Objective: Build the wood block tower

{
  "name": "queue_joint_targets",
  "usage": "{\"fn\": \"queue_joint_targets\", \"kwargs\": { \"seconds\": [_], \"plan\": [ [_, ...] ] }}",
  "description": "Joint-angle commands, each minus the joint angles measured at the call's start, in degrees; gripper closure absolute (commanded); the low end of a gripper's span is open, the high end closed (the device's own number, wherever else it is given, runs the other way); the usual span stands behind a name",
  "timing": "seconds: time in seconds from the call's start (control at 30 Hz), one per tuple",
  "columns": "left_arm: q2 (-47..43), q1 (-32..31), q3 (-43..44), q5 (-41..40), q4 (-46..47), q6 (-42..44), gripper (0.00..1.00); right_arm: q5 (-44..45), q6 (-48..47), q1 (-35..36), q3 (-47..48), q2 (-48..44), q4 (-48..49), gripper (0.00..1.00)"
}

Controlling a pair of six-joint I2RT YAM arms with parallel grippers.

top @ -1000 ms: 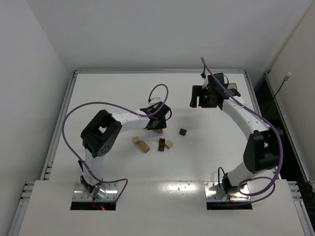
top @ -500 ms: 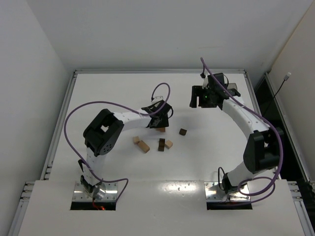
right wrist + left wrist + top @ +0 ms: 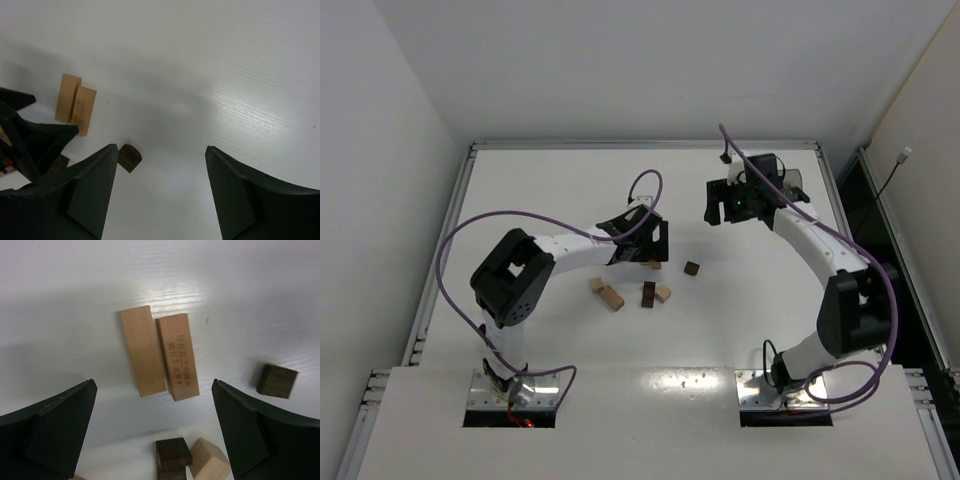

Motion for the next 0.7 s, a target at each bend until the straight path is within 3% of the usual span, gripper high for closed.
{"fn": "queue_joint_targets", "kwargs": {
  "seconds": [0.0, 0.2, 0.37, 0.47, 0.57, 0.63, 0.67],
  "plan": [
    [-7.73, -0.41, 2.51, -0.92, 0.54, 5.38, 0.00, -6.47, -11.48, 0.32, -2.85, -3.82, 7.24, 0.33],
    [-14.77, 5.02, 10.49, 0.29, -5.96, 11.71, 0.00, -20.79, -35.56, -0.39, 2.65, -0.05, 1.65, 0.24],
    [-16.09, 23.29, 11.91, 14.44, -6.85, 11.72, 0.00, -31.44, -54.17, 0.75, 10.65, 7.32, -8.55, 0.09],
    [-15.48, 31.38, 11.39, 20.16, -6.85, 12.94, 0.00, -34.17, -62.36, 2.24, 17.93, 12.15, -17.23, 0.08],
    [-13.81, 34.65, 10.68, 24.04, -6.67, 13.48, 0.00, -34.97, -65.03, 3.74, 26.11, 20.06, -26.01, 0.13],
    [-11.54, 34.65, 9.19, 28.51, -7.54, 14.35, 0.00, -34.97, -65.03, 4.36, 28.07, 23.75, -27.02, 0.24],
    [-10.82, 33.87, 8.14, 29.21, -7.55, 14.35, 0.02, -34.10, -62.34, 4.36, 28.08, 23.77, -26.23, 0.35]
  ]
}}
